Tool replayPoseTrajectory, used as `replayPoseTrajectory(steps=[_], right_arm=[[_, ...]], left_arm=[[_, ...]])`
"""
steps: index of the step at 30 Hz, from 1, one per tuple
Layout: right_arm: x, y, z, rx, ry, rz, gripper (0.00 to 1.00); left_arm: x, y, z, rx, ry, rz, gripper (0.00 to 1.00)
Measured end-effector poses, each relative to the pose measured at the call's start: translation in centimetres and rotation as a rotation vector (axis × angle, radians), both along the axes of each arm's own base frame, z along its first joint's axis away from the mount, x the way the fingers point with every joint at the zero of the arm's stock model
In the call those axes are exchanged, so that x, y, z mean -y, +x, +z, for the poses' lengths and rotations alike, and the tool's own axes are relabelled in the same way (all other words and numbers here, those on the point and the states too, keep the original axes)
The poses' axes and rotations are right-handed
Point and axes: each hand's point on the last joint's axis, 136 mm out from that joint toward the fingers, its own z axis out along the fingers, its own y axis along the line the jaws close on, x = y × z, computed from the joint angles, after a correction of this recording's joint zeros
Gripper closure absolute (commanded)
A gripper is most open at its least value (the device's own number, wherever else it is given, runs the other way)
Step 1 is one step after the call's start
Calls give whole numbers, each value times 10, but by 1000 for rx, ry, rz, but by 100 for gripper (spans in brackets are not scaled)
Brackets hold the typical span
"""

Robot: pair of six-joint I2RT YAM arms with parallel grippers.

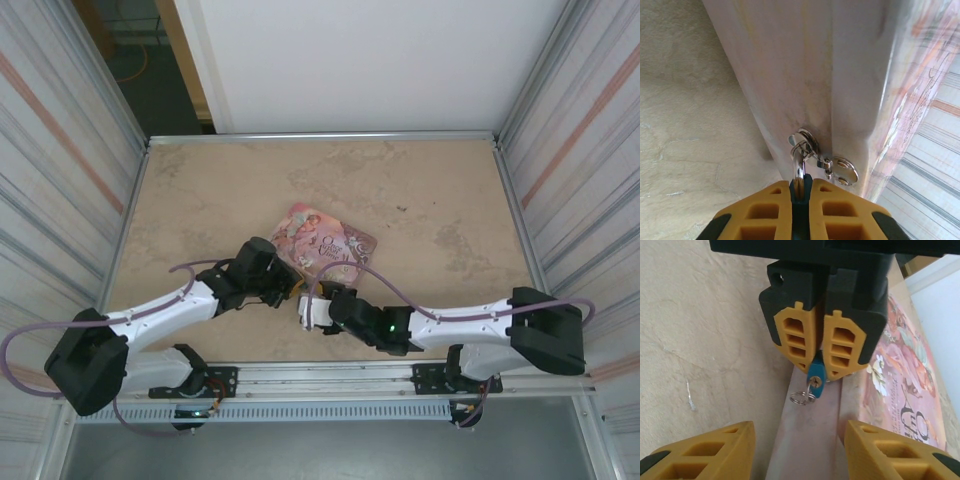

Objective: Unlock the padlock with the key

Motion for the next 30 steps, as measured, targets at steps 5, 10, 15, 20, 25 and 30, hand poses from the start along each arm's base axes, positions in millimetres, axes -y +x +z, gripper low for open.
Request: replayPoseTrajectory(steps=[5,10,15,20,25,30], right_arm=[[-4,3,-3,6,7,-11,59],[-6,6,-5,13,8,-22,68],[-11,9,-4,23,14,-34,73],[-13,12,-6,32,19,-46,78],[-16,15,-7,41,17,-61,83],[-18,18,-6,49,26,-72,91]], left_arm=[[0,0,1,1,-1,1,100],[0,0,1,-2,-3,5,100],[0,0,1,-3,-3,6,100],[0,0,1,-2,-3,7,100],[0,0,1,-3,-3,7,100],[-1,1,0,2,2,14,100]])
